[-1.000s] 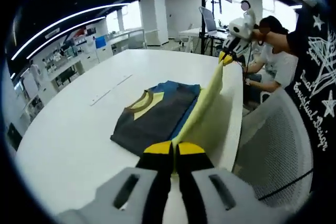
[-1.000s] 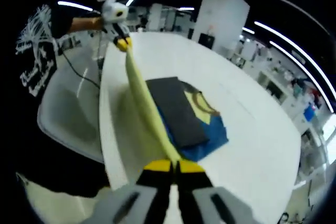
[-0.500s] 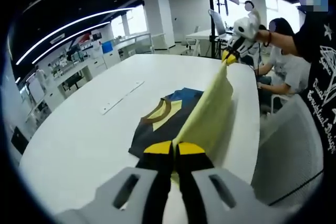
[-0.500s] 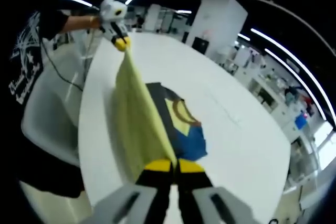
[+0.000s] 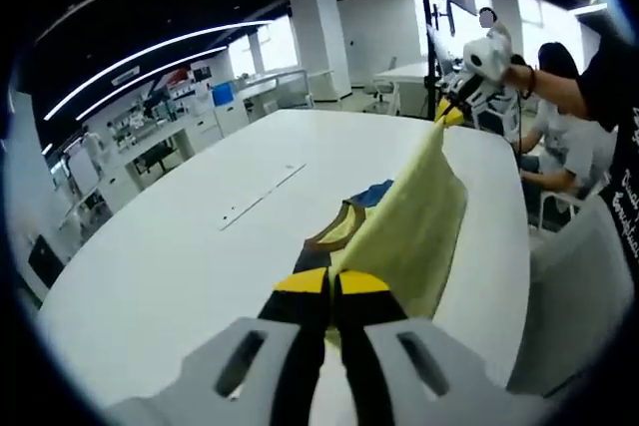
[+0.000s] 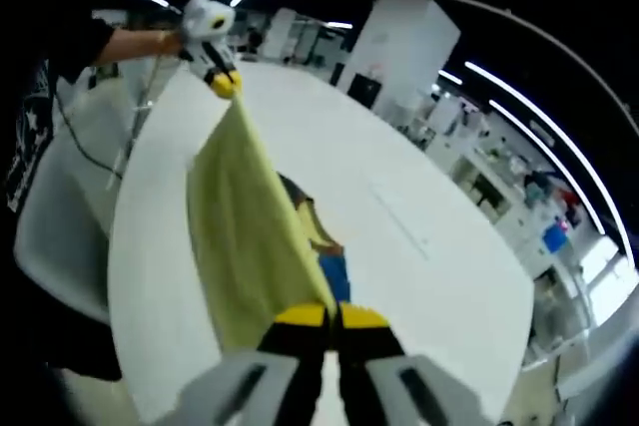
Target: Fold the garment on the visible template until the final outline fits inside the template.
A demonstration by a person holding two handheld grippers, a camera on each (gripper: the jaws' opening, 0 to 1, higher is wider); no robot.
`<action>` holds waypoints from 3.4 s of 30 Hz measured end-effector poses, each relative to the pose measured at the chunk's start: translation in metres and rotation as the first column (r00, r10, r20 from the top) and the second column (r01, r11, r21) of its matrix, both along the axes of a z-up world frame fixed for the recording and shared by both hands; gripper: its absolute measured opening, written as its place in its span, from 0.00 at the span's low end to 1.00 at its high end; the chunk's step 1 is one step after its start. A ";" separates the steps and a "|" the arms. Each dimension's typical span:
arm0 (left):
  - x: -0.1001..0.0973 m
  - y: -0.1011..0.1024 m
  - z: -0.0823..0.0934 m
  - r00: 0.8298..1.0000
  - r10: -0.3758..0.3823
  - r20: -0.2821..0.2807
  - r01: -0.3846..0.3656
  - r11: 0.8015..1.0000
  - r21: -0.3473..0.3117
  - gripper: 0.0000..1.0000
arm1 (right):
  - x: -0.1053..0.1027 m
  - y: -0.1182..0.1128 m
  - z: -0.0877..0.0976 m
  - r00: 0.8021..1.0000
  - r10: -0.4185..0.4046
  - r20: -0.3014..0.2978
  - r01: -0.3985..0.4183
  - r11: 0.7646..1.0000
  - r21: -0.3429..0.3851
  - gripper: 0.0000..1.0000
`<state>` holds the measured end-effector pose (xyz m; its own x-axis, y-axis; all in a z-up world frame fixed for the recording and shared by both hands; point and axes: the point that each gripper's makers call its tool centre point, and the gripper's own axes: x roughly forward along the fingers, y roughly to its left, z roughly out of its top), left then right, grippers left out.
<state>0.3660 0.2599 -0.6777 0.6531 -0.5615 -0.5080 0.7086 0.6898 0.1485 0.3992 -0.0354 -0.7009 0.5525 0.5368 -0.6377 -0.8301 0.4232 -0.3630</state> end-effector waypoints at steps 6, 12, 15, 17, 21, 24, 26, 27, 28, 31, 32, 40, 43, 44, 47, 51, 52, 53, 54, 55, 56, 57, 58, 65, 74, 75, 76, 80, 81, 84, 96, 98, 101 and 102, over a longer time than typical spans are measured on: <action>0.022 0.005 -0.012 1.000 0.017 -0.012 -0.017 1.000 0.011 0.00 | 0.021 0.002 -0.007 1.000 -0.015 0.013 0.015 0.999 -0.031 0.00; 0.045 0.013 -0.029 0.996 0.064 -0.057 -0.065 0.998 -0.008 0.00 | 0.042 0.006 -0.018 0.999 -0.034 0.010 0.035 0.998 -0.052 0.00; 0.058 0.015 -0.040 0.994 0.072 -0.078 -0.073 0.997 -0.012 0.00 | 0.052 0.007 -0.026 0.999 -0.034 0.009 0.035 0.995 -0.091 0.00; 0.065 0.017 -0.050 0.993 0.076 -0.093 -0.076 0.997 0.001 0.00 | 0.059 0.007 -0.031 0.999 -0.045 -0.003 0.044 0.995 -0.084 0.00; 0.075 0.018 -0.066 0.990 0.068 -0.125 -0.069 0.998 -0.002 0.00 | 0.070 0.008 -0.042 0.998 -0.061 -0.029 0.059 0.995 -0.079 0.00; 0.082 0.019 -0.075 0.988 0.069 -0.140 -0.071 0.997 -0.008 0.00 | 0.078 0.008 -0.056 0.995 -0.073 -0.063 0.069 0.995 -0.071 0.00; 0.087 0.021 -0.083 0.985 0.075 -0.156 -0.077 0.997 -0.006 0.00 | 0.083 0.009 -0.065 0.993 -0.076 -0.088 0.069 0.995 -0.072 0.00; 0.088 0.021 -0.085 0.985 0.075 -0.158 -0.077 0.997 -0.005 0.00 | 0.084 0.010 -0.069 0.993 -0.076 -0.093 0.069 0.995 -0.072 0.00; 0.090 0.021 -0.091 0.982 0.079 -0.171 -0.080 0.997 -0.001 0.00 | 0.087 0.012 -0.074 0.992 -0.074 -0.106 0.067 0.995 -0.075 0.00; 0.096 0.025 -0.105 0.976 0.083 -0.199 -0.083 0.997 0.008 0.00 | 0.093 0.012 -0.089 0.986 -0.080 -0.144 0.069 0.994 -0.080 0.00; 0.097 0.023 -0.110 0.974 0.082 -0.210 -0.081 0.997 0.012 0.00 | 0.095 0.012 -0.093 0.985 -0.081 -0.152 0.069 0.994 -0.082 0.00; 0.105 0.026 -0.136 0.961 0.085 -0.262 -0.081 0.996 0.024 0.00 | 0.103 0.015 -0.124 0.969 -0.072 -0.236 0.056 0.996 -0.074 0.00; 0.108 0.027 -0.144 0.957 0.091 -0.276 -0.086 0.996 0.030 0.00 | 0.099 0.016 -0.127 0.965 -0.068 -0.253 0.052 0.996 -0.072 0.00; 0.107 0.027 -0.146 0.955 0.094 -0.281 -0.089 0.996 0.032 0.00 | 0.099 0.016 -0.130 0.962 -0.069 -0.263 0.051 0.996 -0.074 0.00; 0.108 0.030 -0.155 0.950 0.094 -0.296 -0.082 0.995 0.053 0.00 | 0.097 0.016 -0.138 0.954 -0.070 -0.292 0.048 0.996 -0.079 0.00; 0.110 0.035 -0.162 0.949 0.092 -0.303 -0.080 0.995 0.053 0.00 | 0.099 0.016 -0.141 0.950 -0.071 -0.305 0.050 0.996 -0.078 0.00; 0.111 0.035 -0.161 0.950 0.090 -0.300 -0.080 0.996 0.045 0.00 | 0.098 0.016 -0.141 0.948 -0.076 -0.309 0.056 0.996 -0.074 0.00; 0.111 0.035 -0.160 0.949 0.087 -0.302 -0.078 0.996 0.043 0.00 | 0.097 0.016 -0.141 0.948 -0.077 -0.310 0.057 0.996 -0.074 0.00; 0.110 0.036 -0.161 0.950 0.084 -0.300 -0.074 0.996 0.044 0.01 | 0.097 0.016 -0.142 0.948 -0.073 -0.311 0.052 0.996 -0.076 0.00; 0.111 0.035 -0.161 0.953 0.078 -0.292 -0.066 0.997 0.050 0.01 | 0.097 0.016 -0.142 0.948 -0.070 -0.309 0.049 0.996 -0.076 0.00; 0.111 0.035 -0.161 0.955 0.077 -0.287 -0.064 0.996 0.055 0.02 | 0.098 0.015 -0.142 0.947 -0.083 -0.312 0.064 0.995 -0.072 0.01; 0.111 0.036 -0.160 0.956 0.078 -0.282 -0.064 0.996 0.059 0.03 | 0.098 0.015 -0.142 0.946 -0.086 -0.312 0.067 0.995 -0.070 0.02; 0.112 0.037 -0.160 0.959 0.076 -0.272 -0.059 0.996 0.069 0.04 | 0.098 0.015 -0.142 0.946 -0.085 -0.311 0.067 0.995 -0.070 0.03; 0.111 0.044 -0.143 0.983 0.042 -0.177 -0.033 0.998 0.056 0.12 | 0.097 0.014 -0.124 0.951 -0.110 -0.290 0.107 0.994 -0.028 0.19; 0.094 0.044 -0.136 0.989 -0.017 -0.148 0.037 0.990 0.133 0.13 | 0.089 0.020 -0.109 0.969 -0.062 -0.240 0.062 0.998 -0.009 0.20; 0.093 0.044 -0.137 0.989 -0.023 -0.147 0.045 0.988 0.145 0.13 | 0.087 0.020 -0.109 0.970 -0.052 -0.238 0.051 0.999 -0.011 0.18; 0.093 0.047 -0.140 0.988 -0.036 -0.148 0.061 0.984 0.168 0.13 | 0.086 0.021 -0.109 0.970 -0.047 -0.238 0.045 0.999 -0.014 0.16; 0.092 0.051 -0.148 0.986 -0.064 -0.151 0.096 0.971 0.219 0.13 | 0.082 0.018 -0.119 0.971 -0.026 -0.238 0.015 0.999 -0.050 0.17; 0.094 0.052 -0.150 0.987 -0.063 -0.147 0.095 0.970 0.222 0.13 | 0.087 0.015 -0.124 0.970 -0.040 -0.238 0.026 0.998 -0.061 0.19; 0.099 0.054 -0.152 0.988 -0.059 -0.143 0.091 0.969 0.228 0.12 | 0.096 0.013 -0.133 0.965 -0.056 -0.257 0.044 0.998 -0.054 0.20; 0.102 0.056 -0.160 0.988 -0.083 -0.132 0.116 0.956 0.269 0.07 | 0.103 0.011 -0.144 0.960 -0.069 -0.272 0.060 0.997 -0.040 0.09; 0.107 0.058 -0.162 0.990 -0.082 -0.112 0.113 0.943 0.313 0.06 | 0.106 0.011 -0.144 0.956 -0.084 -0.280 0.080 0.996 -0.023 0.05; 0.109 0.055 -0.164 0.991 -0.069 -0.113 0.101 0.944 0.313 0.04 | 0.105 0.014 -0.145 0.956 -0.080 -0.282 0.077 0.997 -0.021 0.00; 0.109 0.054 -0.164 0.992 -0.066 -0.112 0.099 0.943 0.317 0.03 | 0.105 0.015 -0.145 0.954 -0.084 -0.287 0.083 0.996 -0.015 0.00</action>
